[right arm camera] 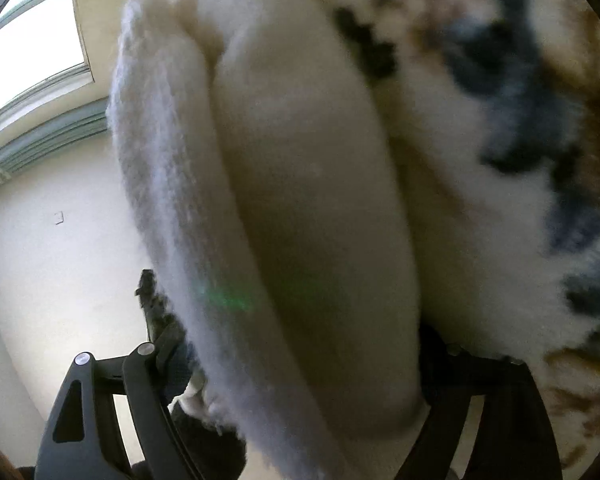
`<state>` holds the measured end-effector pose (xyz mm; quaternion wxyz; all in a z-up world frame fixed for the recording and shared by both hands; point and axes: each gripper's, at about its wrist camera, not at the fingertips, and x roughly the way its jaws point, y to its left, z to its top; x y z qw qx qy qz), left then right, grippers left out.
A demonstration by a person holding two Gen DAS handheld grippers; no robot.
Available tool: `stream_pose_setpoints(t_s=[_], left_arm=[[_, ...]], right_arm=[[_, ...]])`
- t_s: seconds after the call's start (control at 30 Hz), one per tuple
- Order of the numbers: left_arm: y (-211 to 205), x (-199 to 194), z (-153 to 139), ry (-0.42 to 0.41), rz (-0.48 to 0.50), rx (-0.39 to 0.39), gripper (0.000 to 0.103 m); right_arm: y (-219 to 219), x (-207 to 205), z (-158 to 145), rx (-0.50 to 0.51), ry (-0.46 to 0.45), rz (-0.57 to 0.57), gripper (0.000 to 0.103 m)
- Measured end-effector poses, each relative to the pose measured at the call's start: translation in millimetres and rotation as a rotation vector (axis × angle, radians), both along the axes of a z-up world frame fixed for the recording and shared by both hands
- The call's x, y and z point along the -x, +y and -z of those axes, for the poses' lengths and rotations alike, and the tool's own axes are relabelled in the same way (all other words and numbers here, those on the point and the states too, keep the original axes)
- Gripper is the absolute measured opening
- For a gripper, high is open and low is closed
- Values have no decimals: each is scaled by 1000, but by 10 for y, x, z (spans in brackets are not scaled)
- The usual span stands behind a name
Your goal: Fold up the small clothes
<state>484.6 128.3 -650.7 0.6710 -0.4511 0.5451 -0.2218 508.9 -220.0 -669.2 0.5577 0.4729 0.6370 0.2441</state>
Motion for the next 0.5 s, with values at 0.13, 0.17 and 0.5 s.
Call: stream_pose_setpoints(t_s=[0.13,0.17,0.5], left_arm=[[77,111,-176,-28,-29,53,26],[73,142,-245,-35,-28,56,26],[203,789,-900,-88,-50,8,26]], right_arm=[[-40,28,-119,-5,-27,-5,51],[-44,43,-160,-5,-28,-8,50],[75,393,-740,-36,-84,-75,46]])
